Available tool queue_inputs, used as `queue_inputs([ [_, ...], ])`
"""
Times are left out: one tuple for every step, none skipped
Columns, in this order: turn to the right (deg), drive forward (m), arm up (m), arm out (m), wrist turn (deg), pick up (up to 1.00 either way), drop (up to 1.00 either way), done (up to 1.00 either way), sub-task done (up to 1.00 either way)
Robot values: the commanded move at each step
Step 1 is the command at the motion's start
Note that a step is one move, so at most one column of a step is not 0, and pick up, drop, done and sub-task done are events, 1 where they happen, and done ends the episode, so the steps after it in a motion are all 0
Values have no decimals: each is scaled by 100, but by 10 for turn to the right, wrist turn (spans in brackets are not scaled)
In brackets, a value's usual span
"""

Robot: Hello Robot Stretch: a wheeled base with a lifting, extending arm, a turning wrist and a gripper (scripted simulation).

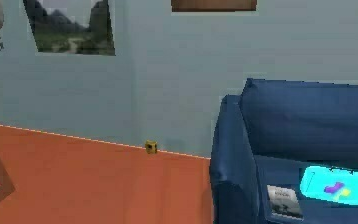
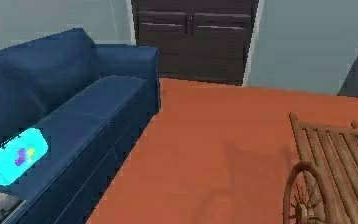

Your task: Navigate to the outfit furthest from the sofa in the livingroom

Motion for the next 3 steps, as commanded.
queue_inputs([
  [450,0,0,0,0,0,0,0,0],
  [90,0,0,0,0,0,0,0,0],
  [0,20,0,0,0,0,0,0,0],
])
